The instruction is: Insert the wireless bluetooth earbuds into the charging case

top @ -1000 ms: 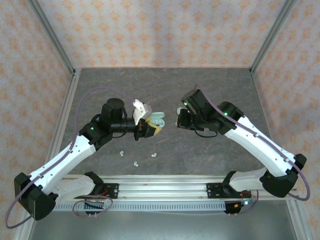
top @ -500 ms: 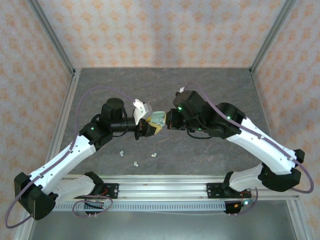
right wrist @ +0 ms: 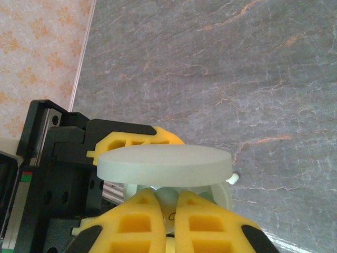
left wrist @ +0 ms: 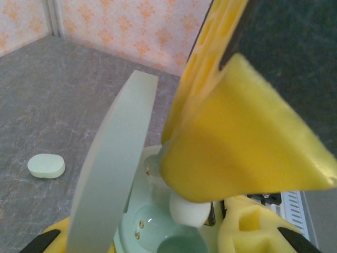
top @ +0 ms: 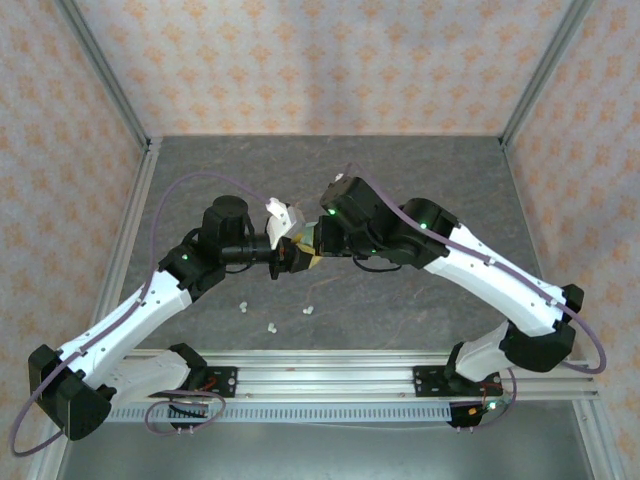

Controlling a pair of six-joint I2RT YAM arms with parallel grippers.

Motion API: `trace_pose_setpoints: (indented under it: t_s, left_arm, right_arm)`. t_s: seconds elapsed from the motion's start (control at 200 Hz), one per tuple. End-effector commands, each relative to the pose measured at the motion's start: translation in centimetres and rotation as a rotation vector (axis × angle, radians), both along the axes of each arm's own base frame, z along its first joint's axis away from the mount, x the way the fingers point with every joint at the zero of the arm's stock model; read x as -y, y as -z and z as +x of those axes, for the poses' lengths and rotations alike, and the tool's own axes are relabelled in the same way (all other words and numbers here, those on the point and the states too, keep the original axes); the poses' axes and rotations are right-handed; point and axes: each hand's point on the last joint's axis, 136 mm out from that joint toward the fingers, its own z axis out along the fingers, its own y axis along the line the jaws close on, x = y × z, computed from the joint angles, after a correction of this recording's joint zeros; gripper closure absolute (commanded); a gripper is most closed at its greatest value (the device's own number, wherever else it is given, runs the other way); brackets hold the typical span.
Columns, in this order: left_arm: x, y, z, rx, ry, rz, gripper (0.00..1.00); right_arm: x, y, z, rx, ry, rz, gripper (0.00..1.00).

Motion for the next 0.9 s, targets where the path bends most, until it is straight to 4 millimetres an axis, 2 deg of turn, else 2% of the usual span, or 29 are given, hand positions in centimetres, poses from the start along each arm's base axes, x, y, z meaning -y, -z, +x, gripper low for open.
trace_pose_setpoints:
  t_s: [0.0, 0.19, 0.565, 0.896]
  left_arm:
    - [0.2, -1.6, 0.0, 0.072, 0.005, -0.015, 1.00]
    - [0.2, -1.5, 0.1, 0.073, 0.003, -0.011, 1.00]
    - [0.3, -1.6, 0.2, 0.069, 0.004, -0.012, 1.00]
    - [0.2, -1.7, 0.2, 0.074, 0.000, -0.007, 1.00]
  right_arm:
    - [-0.7, -0.6, -0.2, 0.006, -0.028, 0.021, 0.91]
    - [-1.0, -0.7, -0.6, -0.001, -0.041, 0.034, 0.91]
    - [-1.8, 0.2, -0.7, -0.024, -0.064, 0.019, 0.90]
    - [-1.9, -0.1, -0.7, -0.018, -0.071, 0.015, 0.74]
